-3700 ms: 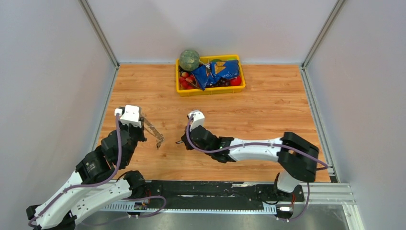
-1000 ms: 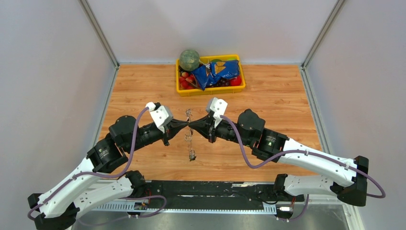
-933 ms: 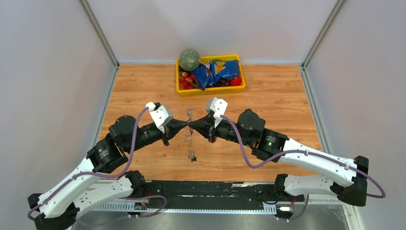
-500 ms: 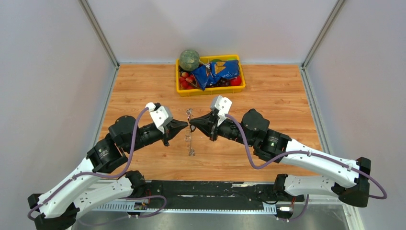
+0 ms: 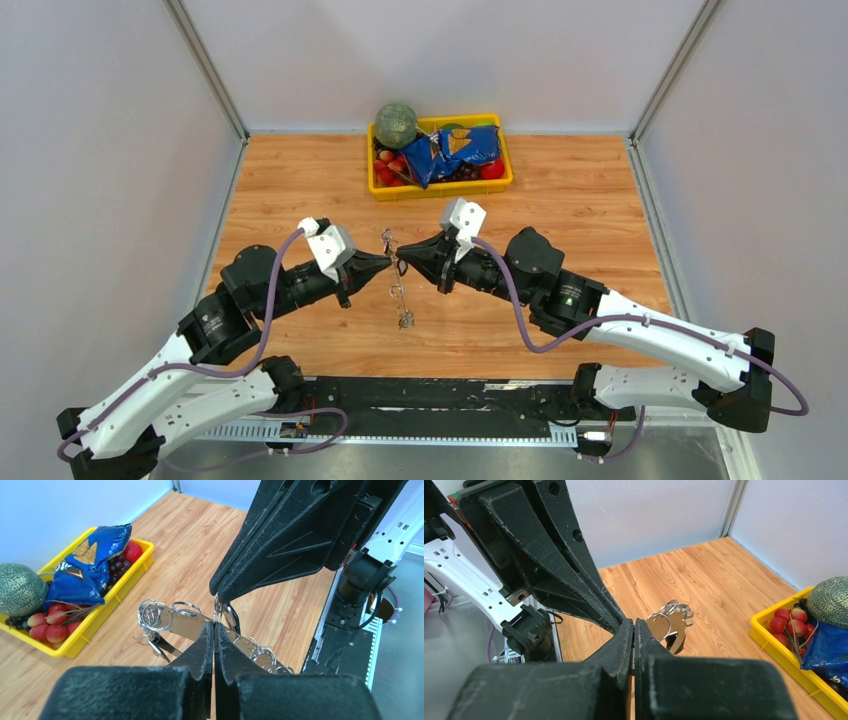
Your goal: Put the keys on the keyring
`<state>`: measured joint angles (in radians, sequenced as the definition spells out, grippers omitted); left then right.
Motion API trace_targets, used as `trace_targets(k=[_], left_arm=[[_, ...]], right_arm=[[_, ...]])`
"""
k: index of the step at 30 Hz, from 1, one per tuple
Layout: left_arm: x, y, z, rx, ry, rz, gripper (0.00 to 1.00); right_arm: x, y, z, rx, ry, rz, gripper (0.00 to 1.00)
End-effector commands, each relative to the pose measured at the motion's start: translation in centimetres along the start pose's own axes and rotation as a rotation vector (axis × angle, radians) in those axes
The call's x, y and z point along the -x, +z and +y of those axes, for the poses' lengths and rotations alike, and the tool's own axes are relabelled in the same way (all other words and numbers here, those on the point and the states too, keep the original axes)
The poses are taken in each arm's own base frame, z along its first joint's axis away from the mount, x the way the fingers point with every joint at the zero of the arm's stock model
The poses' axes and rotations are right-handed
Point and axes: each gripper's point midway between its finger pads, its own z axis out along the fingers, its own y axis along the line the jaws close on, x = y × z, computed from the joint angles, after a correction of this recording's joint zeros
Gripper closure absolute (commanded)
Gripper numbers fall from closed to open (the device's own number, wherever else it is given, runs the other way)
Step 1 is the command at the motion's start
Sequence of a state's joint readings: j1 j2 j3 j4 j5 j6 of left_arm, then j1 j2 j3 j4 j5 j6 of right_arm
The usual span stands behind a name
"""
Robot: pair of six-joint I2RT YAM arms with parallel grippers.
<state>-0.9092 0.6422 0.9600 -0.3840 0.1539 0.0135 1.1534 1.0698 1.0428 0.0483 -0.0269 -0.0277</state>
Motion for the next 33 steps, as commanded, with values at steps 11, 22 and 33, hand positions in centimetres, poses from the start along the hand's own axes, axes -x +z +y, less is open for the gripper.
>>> trace_targets(k=[11,22,33], left_arm=[[3.6,-1.3,-1.1,-0.055,0.032,-0.175,1.0],[3.7,-1.2,-1.1,-0.053,0.029,-0.181,1.0],[3.7,-1.2,-1.3,-0.063,0.031,-0.187,1.0]], right_arm=[[2.9,-0.3,-0.8,-0.046,0.022,-0.089,1.0],[2.8,-0.2,0.0,-0.005,0.055,-0.09,1.0],[2.6,0.0,-0.4,-0.027,0.056,-0.094,1.0]])
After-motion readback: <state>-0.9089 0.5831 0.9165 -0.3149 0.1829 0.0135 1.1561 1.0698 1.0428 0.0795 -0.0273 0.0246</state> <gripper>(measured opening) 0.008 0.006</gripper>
